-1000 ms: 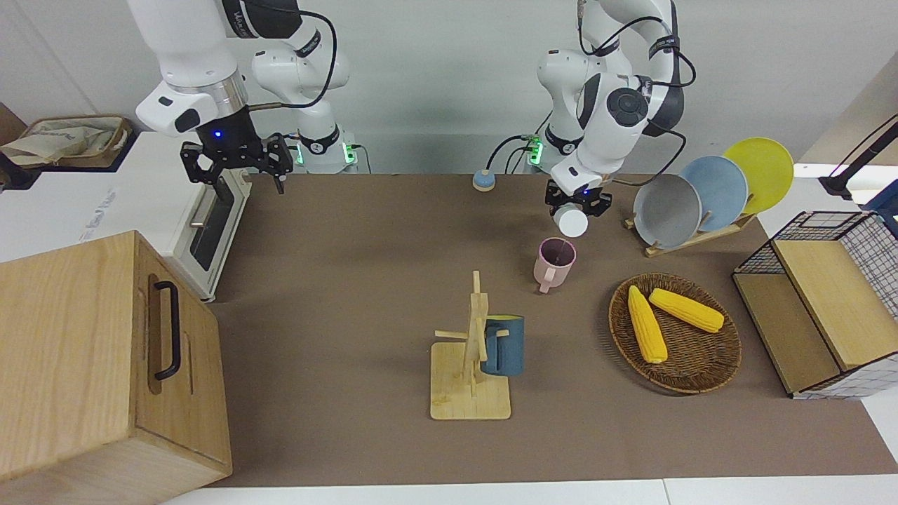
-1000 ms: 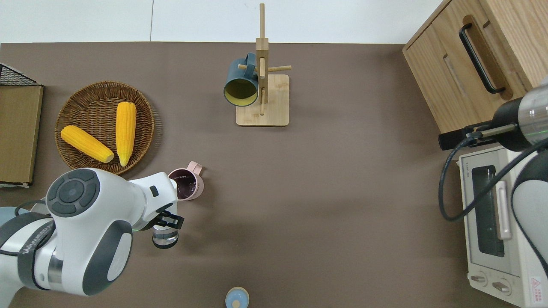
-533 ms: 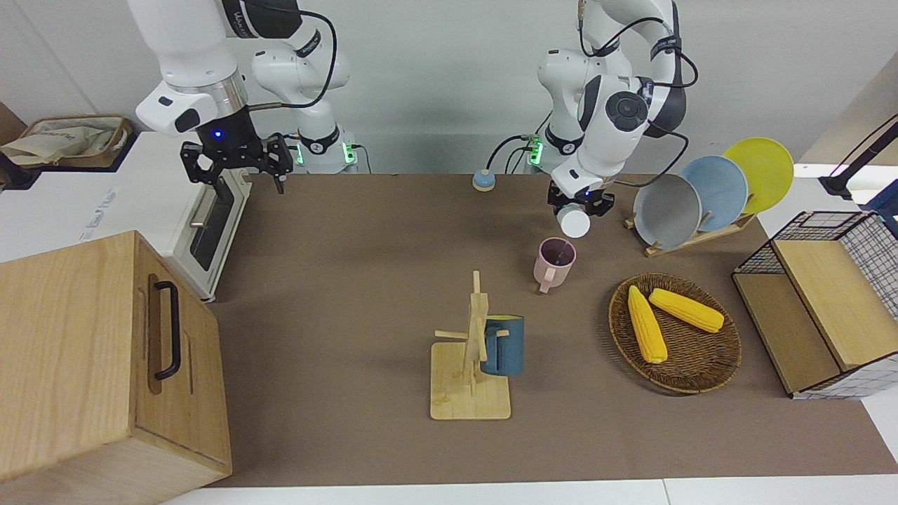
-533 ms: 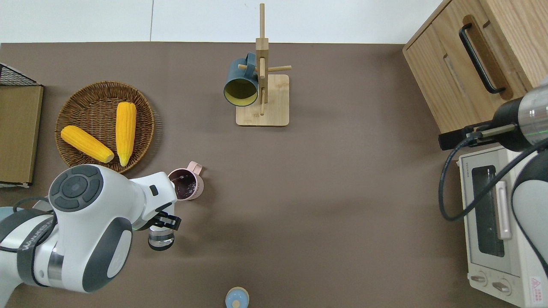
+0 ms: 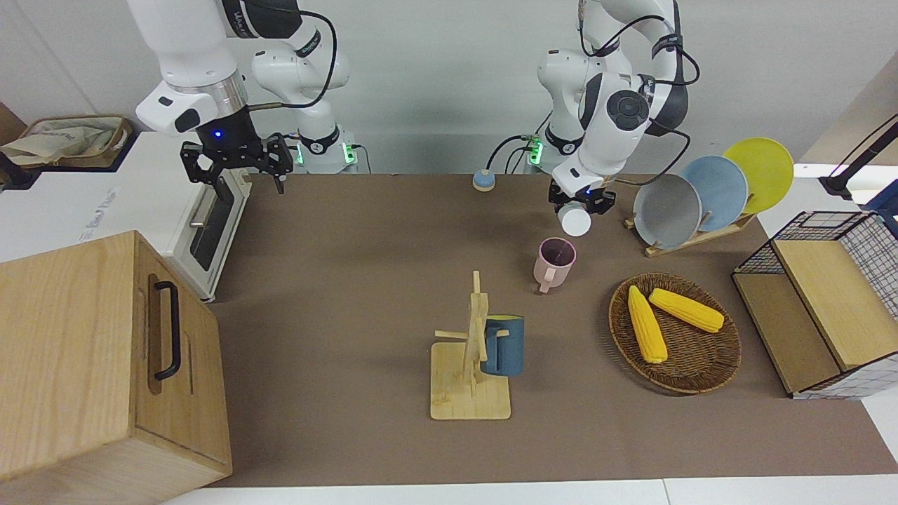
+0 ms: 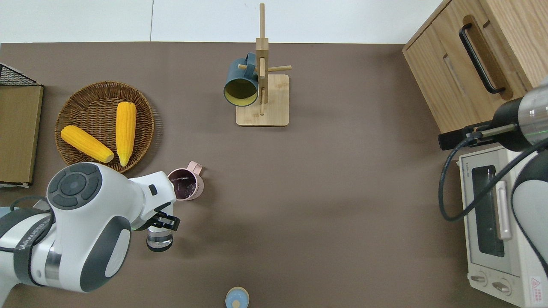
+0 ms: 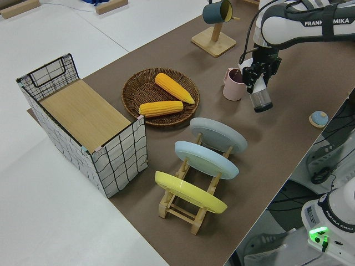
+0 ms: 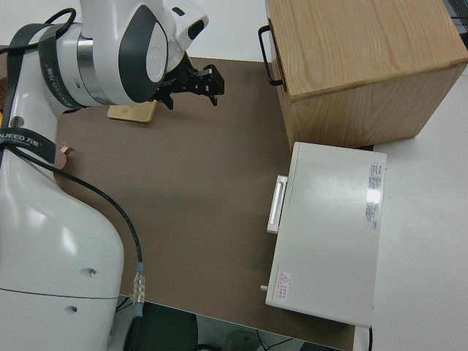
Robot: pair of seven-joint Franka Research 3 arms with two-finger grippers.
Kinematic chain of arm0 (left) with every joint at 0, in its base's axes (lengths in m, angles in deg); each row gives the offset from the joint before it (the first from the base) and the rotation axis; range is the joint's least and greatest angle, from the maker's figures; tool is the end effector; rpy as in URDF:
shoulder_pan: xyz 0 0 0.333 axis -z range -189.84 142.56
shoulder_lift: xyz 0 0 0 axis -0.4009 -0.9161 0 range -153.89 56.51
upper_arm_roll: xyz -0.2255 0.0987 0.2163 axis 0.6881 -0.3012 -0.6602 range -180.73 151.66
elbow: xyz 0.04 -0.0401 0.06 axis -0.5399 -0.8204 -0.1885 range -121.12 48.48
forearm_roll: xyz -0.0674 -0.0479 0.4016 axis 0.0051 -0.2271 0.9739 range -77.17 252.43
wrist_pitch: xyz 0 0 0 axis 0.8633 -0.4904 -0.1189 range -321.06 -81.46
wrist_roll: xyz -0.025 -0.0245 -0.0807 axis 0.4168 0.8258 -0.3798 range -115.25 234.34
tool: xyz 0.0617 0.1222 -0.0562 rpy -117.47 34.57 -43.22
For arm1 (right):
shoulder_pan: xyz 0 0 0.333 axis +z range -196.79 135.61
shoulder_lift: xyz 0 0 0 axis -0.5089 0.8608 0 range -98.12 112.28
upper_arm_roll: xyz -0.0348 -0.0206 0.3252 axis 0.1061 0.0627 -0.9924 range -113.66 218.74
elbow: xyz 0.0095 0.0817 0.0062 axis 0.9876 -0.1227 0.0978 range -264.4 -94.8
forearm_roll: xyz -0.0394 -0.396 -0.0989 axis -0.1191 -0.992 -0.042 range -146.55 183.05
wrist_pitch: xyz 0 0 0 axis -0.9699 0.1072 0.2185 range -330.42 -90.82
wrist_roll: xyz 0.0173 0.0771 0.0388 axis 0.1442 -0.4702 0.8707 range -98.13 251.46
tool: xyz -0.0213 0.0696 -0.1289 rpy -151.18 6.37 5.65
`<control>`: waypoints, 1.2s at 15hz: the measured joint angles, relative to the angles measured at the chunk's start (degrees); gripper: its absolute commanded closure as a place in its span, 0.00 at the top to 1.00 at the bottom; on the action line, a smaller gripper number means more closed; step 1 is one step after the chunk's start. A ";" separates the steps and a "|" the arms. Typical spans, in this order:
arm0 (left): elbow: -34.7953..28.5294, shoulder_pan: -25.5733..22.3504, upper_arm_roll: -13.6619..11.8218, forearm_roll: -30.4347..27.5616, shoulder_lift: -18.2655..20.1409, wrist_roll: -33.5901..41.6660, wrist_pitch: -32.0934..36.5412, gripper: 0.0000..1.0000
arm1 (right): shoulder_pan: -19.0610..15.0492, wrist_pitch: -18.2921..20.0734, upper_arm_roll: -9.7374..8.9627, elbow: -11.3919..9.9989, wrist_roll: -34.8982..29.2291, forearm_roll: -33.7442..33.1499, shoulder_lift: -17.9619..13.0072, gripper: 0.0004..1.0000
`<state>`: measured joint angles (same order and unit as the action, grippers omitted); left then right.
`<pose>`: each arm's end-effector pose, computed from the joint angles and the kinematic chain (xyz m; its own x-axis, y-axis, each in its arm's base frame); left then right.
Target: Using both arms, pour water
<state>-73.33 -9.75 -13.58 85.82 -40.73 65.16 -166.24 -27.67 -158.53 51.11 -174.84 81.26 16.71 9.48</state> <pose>0.4665 -0.1271 0.3743 0.9250 -0.3344 -0.1804 -0.3323 -0.9422 0.0427 0.5927 0.0409 0.6037 0.9856 0.1567 0.0634 0.1550 -0.9874 0.0310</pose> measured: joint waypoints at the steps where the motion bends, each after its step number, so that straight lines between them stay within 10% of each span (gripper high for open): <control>1: 0.00 0.00 0.00 0.00 0.00 -0.01 0.04 0.00 | 0.00 0.00 0.00 0.00 0.00 0.00 0.00 0.99; 18: 2.55 0.00 0.00 0.03 -0.70 -0.05 3.43 0.00 | 0.00 0.00 0.00 0.00 0.00 0.00 0.00 0.99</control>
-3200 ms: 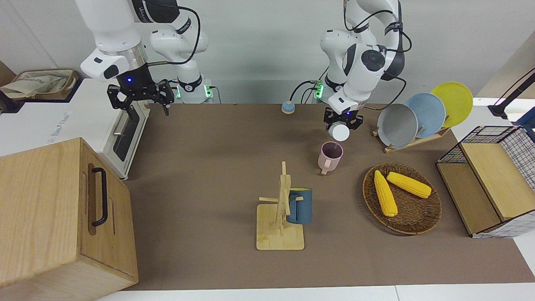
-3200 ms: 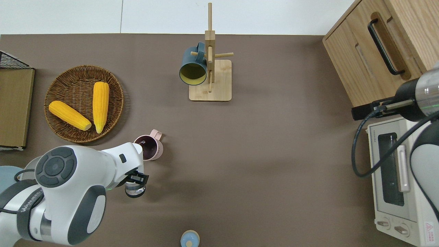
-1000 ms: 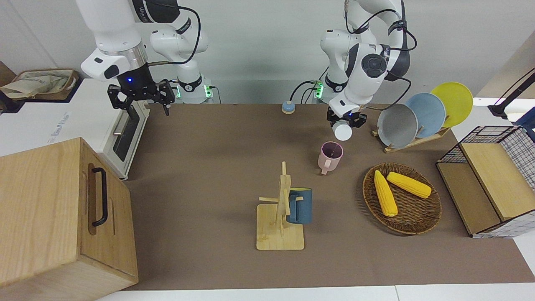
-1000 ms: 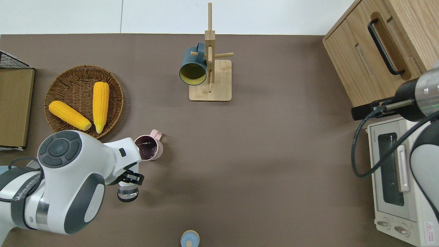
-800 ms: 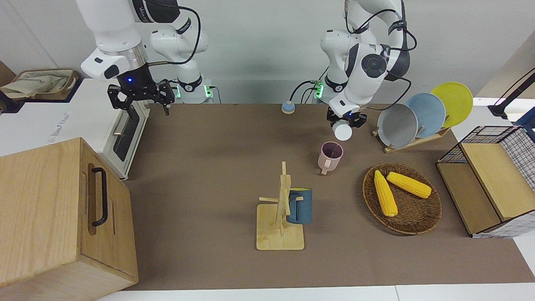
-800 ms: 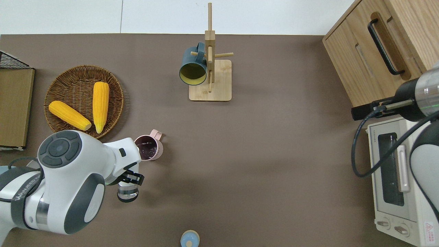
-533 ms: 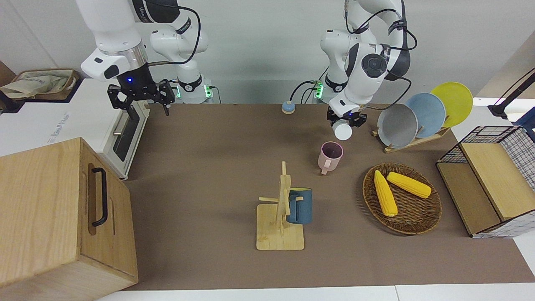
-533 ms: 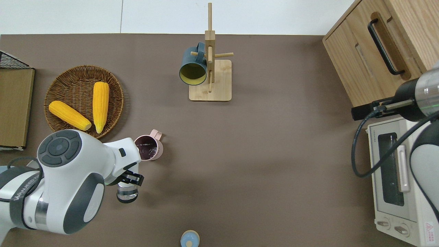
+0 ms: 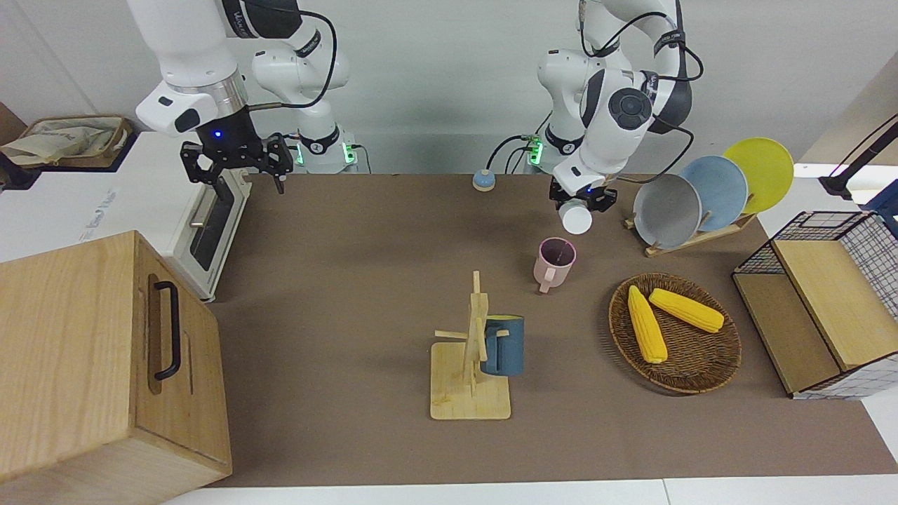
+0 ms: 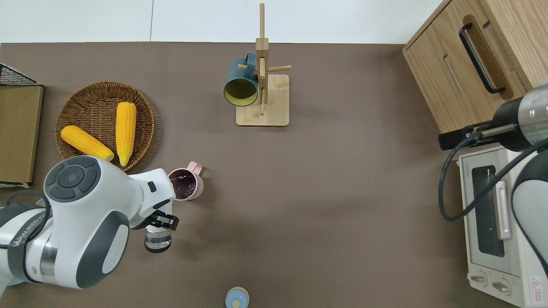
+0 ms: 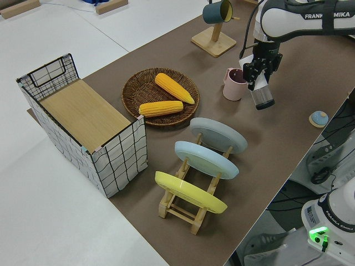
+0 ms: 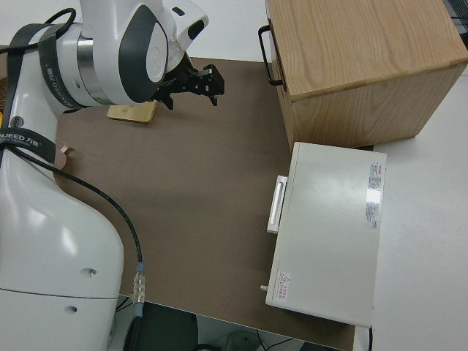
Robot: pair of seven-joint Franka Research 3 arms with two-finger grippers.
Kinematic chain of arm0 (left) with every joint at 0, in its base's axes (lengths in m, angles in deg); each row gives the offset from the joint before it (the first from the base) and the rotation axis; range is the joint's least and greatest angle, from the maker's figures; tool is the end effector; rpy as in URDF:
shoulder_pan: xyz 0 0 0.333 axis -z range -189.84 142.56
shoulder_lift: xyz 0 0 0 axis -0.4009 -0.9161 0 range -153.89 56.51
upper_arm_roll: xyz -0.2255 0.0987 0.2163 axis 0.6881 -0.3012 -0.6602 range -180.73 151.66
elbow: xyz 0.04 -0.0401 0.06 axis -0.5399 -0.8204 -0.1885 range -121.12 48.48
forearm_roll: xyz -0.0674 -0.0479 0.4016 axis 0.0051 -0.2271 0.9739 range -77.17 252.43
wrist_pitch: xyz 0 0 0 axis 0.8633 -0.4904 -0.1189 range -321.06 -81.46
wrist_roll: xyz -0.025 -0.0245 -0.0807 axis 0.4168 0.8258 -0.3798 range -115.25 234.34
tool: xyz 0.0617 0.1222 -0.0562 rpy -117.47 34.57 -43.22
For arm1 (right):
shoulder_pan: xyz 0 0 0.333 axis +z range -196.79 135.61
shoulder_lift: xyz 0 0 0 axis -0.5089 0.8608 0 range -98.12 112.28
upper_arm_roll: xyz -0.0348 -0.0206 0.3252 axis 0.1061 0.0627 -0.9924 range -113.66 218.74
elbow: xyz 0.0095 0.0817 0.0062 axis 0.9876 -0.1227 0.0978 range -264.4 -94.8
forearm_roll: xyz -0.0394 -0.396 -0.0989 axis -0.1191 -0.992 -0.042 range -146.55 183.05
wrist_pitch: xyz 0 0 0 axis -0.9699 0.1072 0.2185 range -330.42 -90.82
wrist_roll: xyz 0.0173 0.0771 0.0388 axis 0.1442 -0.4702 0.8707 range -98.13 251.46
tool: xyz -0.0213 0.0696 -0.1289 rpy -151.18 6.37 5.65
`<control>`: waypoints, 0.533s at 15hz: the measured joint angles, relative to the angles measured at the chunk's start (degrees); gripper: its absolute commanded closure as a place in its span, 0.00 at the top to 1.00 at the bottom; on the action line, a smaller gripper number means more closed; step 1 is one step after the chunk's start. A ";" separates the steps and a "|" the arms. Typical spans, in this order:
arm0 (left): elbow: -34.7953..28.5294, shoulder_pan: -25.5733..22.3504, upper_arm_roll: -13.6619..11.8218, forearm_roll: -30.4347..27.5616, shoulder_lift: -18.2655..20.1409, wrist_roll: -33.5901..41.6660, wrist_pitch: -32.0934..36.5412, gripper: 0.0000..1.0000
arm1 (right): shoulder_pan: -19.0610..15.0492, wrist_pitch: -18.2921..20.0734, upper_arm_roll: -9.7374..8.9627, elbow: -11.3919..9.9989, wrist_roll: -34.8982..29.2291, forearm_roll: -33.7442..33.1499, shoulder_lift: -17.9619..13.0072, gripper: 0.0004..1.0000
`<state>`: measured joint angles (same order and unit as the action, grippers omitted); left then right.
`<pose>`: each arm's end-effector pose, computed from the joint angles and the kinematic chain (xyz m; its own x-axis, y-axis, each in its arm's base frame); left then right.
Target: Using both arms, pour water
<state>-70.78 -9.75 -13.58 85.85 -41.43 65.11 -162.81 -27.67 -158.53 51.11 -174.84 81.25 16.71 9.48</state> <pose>0.4700 -0.1282 0.3848 0.9195 -0.3341 -0.2073 -0.3321 -0.9422 0.0454 0.5927 0.0409 0.6037 0.9856 0.1565 0.0634 0.1548 -0.9875 0.0310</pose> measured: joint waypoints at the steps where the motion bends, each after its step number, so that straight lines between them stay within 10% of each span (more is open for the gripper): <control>1: 0.03 0.00 0.00 0.00 -0.01 0.00 0.11 0.00 | 0.00 0.00 0.00 0.00 0.00 0.00 0.00 0.99; 8: 0.84 0.00 0.00 0.01 0.47 -1.35 1.22 0.00 | 0.00 0.00 0.00 0.00 0.00 0.00 0.00 0.99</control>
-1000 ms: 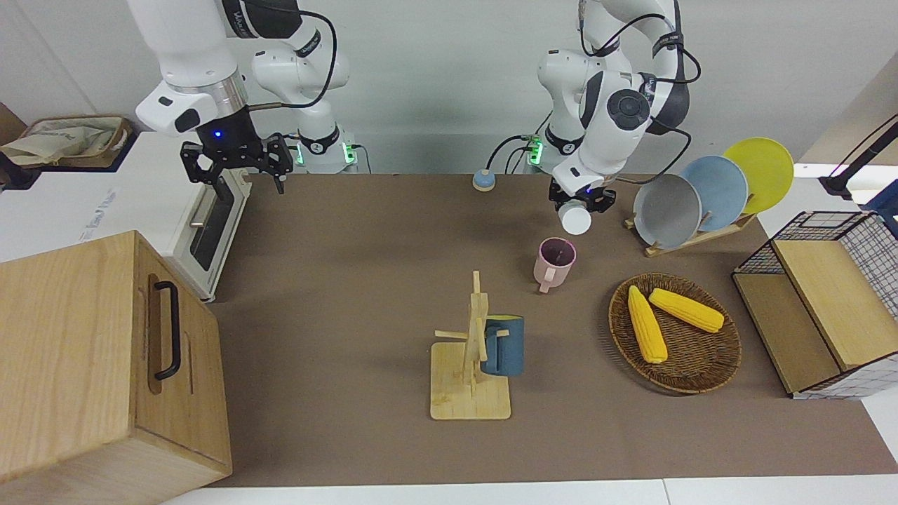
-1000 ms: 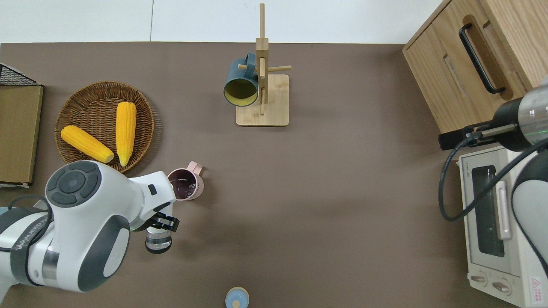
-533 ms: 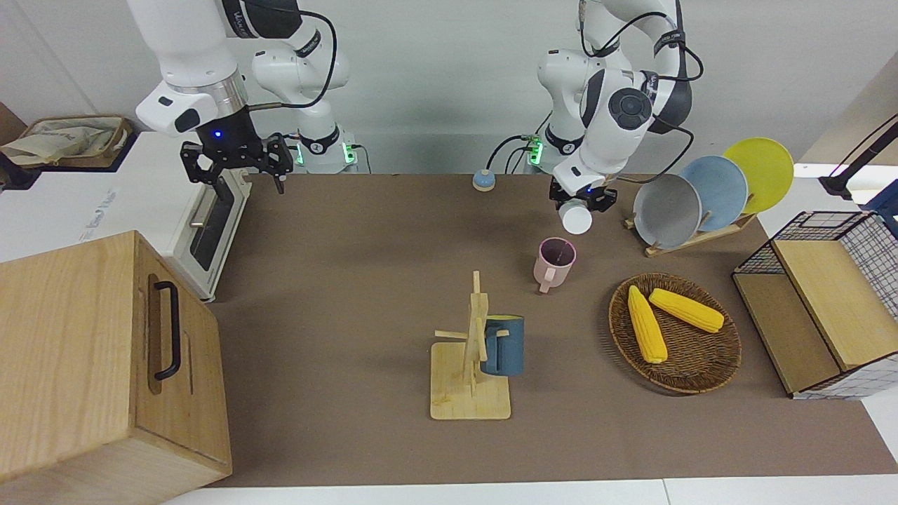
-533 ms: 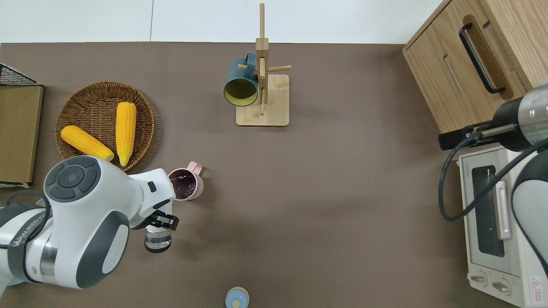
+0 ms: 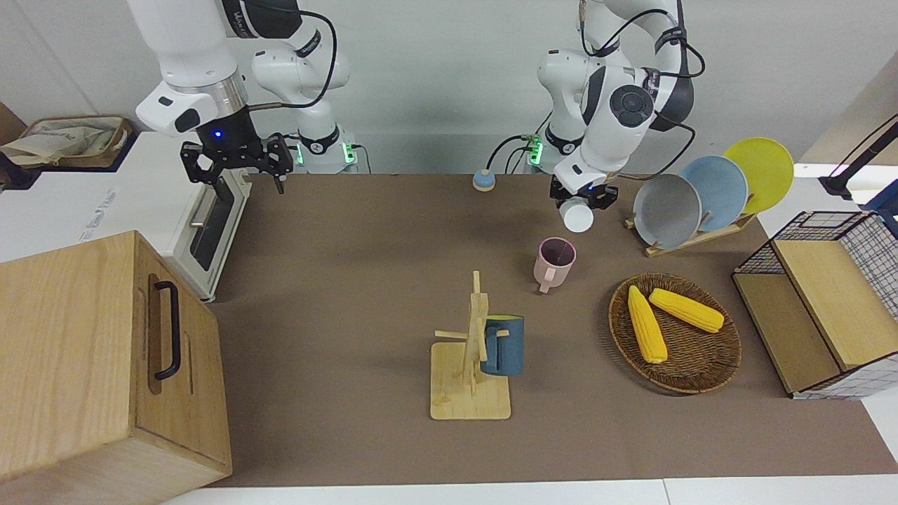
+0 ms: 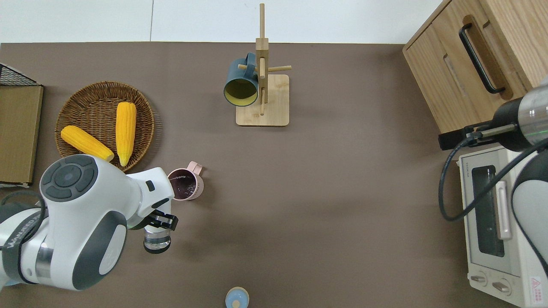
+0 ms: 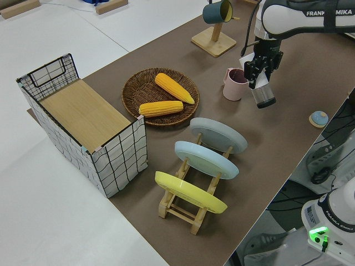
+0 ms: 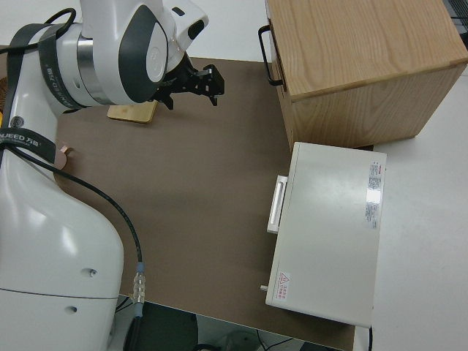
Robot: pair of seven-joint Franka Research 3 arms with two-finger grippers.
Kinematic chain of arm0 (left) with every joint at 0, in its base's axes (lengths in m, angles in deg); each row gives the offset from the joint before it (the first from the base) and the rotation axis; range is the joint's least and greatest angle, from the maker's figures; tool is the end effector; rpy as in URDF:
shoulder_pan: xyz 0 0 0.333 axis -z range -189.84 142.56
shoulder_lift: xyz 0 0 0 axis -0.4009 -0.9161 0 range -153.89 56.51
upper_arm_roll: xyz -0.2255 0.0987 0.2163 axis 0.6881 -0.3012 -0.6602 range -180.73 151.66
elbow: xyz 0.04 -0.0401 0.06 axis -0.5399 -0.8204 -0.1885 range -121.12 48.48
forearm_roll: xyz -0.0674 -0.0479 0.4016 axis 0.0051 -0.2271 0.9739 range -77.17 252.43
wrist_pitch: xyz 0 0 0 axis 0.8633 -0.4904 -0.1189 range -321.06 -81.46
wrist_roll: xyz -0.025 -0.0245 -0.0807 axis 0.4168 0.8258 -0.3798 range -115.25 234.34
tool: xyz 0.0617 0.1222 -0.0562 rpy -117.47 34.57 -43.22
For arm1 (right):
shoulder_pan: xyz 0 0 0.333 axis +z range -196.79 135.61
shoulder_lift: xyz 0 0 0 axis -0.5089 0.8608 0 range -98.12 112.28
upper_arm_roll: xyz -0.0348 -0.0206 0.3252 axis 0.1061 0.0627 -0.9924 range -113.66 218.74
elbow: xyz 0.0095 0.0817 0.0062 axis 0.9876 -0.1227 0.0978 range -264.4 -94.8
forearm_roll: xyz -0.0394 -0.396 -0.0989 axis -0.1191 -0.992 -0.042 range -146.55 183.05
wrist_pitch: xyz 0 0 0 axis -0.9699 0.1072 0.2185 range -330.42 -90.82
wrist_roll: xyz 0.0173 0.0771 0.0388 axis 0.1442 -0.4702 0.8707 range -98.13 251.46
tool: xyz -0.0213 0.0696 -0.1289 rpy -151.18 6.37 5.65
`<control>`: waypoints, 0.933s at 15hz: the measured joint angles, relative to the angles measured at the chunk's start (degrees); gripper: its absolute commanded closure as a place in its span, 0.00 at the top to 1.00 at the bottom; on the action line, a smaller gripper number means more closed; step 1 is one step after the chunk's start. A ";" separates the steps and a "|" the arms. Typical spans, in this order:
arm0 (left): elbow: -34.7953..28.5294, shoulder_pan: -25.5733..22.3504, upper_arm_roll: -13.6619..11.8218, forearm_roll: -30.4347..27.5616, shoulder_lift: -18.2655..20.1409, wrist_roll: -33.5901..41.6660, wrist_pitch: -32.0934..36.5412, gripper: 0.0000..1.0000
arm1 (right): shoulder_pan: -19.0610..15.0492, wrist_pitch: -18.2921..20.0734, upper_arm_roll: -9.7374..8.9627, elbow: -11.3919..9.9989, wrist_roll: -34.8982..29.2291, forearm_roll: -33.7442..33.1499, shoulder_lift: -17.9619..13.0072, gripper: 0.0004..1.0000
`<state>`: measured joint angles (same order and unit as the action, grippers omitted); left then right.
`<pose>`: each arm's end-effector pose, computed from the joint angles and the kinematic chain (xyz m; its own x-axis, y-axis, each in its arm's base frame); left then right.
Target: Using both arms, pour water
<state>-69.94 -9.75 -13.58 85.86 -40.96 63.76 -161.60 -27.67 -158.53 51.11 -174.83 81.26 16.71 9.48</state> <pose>0.4702 -0.1284 0.3942 0.9272 -0.3125 -0.2066 -0.3110 -0.9495 0.0404 0.5927 0.0409 0.6037 0.9856 0.1567 0.0635 0.1550 -0.9874 0.0311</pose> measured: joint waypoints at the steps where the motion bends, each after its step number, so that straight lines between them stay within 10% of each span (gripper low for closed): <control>1: 0.01 0.00 -0.01 0.00 0.54 -0.14 -0.01 0.00 | 0.00 0.00 0.00 0.00 0.00 0.00 0.00 0.99; 14: -16.88 0.00 -0.06 -0.79 11.53 -3.06 -21.74 0.00 | 0.00 0.00 0.00 0.00 0.00 0.00 0.00 0.99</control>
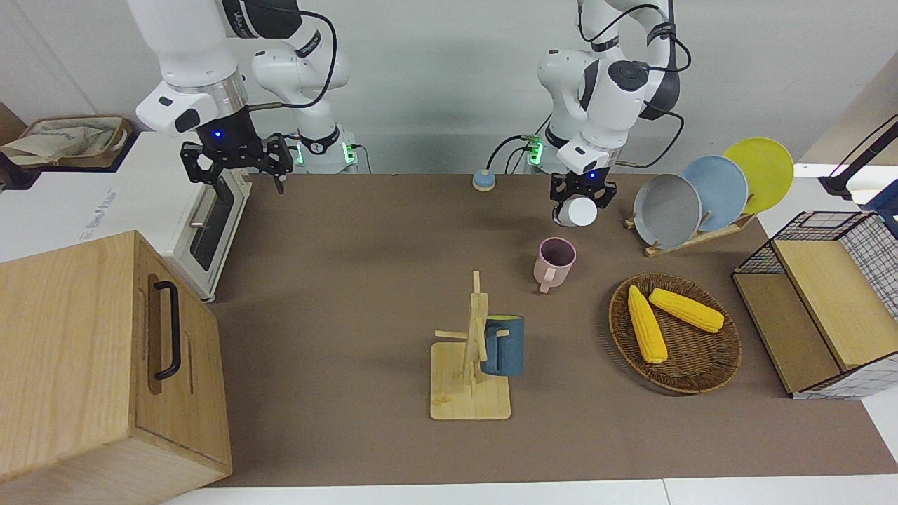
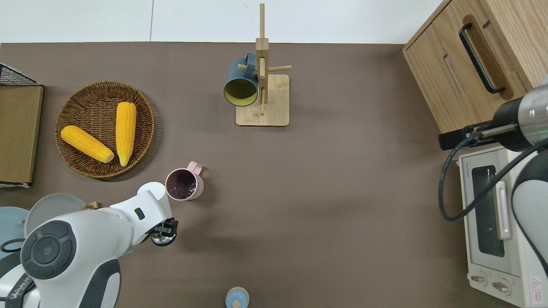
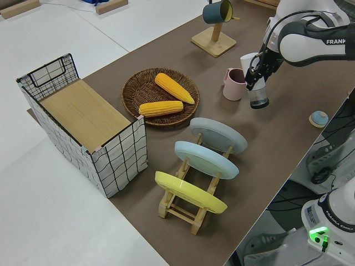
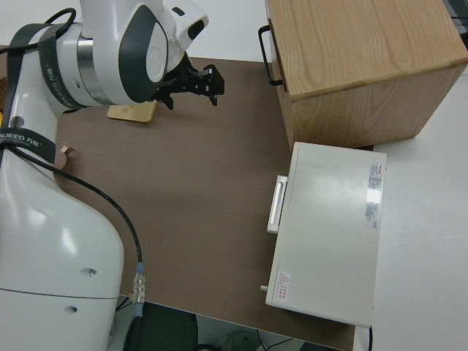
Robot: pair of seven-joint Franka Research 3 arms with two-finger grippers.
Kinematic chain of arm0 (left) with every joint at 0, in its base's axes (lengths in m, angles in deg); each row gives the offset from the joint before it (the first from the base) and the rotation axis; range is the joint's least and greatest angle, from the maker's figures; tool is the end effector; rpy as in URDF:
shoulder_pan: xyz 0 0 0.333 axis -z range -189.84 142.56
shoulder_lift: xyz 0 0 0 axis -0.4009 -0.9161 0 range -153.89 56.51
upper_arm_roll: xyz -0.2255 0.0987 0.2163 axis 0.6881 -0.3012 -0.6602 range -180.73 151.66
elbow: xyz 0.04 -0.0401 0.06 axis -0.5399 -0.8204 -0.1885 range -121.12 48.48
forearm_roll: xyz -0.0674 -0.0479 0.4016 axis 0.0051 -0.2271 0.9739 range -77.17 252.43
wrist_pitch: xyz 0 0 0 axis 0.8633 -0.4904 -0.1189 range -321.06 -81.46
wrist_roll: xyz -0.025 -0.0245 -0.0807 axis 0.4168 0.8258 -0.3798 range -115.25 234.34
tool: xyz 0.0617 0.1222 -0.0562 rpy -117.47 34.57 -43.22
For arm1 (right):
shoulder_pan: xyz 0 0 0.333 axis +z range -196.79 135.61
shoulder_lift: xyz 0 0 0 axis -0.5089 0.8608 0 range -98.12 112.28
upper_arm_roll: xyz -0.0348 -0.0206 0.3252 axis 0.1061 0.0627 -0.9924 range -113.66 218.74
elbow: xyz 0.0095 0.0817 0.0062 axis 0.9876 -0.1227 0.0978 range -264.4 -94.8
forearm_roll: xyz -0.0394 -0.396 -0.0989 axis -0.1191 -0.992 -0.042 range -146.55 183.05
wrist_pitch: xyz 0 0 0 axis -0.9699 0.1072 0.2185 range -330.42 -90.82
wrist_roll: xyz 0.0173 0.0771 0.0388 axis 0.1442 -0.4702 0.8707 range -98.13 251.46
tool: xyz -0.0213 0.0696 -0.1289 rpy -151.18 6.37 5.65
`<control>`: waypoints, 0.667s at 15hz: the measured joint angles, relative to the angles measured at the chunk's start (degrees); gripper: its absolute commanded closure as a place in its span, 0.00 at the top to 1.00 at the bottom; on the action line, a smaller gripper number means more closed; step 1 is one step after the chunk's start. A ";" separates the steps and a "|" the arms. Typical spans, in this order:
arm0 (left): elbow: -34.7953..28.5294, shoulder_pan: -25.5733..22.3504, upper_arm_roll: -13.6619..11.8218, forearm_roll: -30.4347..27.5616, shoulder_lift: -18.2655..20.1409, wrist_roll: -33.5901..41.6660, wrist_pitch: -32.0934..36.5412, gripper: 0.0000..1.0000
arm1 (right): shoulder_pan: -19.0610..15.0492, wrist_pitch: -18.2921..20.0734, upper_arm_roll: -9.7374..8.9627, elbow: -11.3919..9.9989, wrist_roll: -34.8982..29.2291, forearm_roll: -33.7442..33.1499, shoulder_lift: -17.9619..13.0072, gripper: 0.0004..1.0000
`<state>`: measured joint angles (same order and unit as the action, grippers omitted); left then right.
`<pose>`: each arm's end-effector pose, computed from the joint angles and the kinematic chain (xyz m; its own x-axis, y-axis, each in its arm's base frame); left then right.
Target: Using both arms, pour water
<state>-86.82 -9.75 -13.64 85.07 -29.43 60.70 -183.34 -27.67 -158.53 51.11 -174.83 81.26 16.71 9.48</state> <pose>0.4356 -0.1177 0.3808 0.9660 -0.2472 0.0758 -0.2501 -0.9677 0.0309 0.5927 0.0409 0.6037 0.9856 0.1567 0.0635 0.1550 -0.9874 0.0311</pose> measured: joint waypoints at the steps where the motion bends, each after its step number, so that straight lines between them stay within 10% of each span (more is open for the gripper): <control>1: -0.49 0.00 -0.01 -0.04 0.77 -0.23 -0.41 0.00 | 0.00 0.00 0.00 0.00 0.00 0.00 0.00 0.99; 10: -3.94 -5.57 -0.08 0.12 7.97 -3.35 -10.08 0.00 | 0.00 0.00 0.00 0.00 0.00 0.00 0.00 0.99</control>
<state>-90.76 -15.32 -13.72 85.19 -21.46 57.35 -193.42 -27.67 -158.53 51.11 -174.83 81.26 16.71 9.48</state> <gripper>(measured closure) 0.361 0.009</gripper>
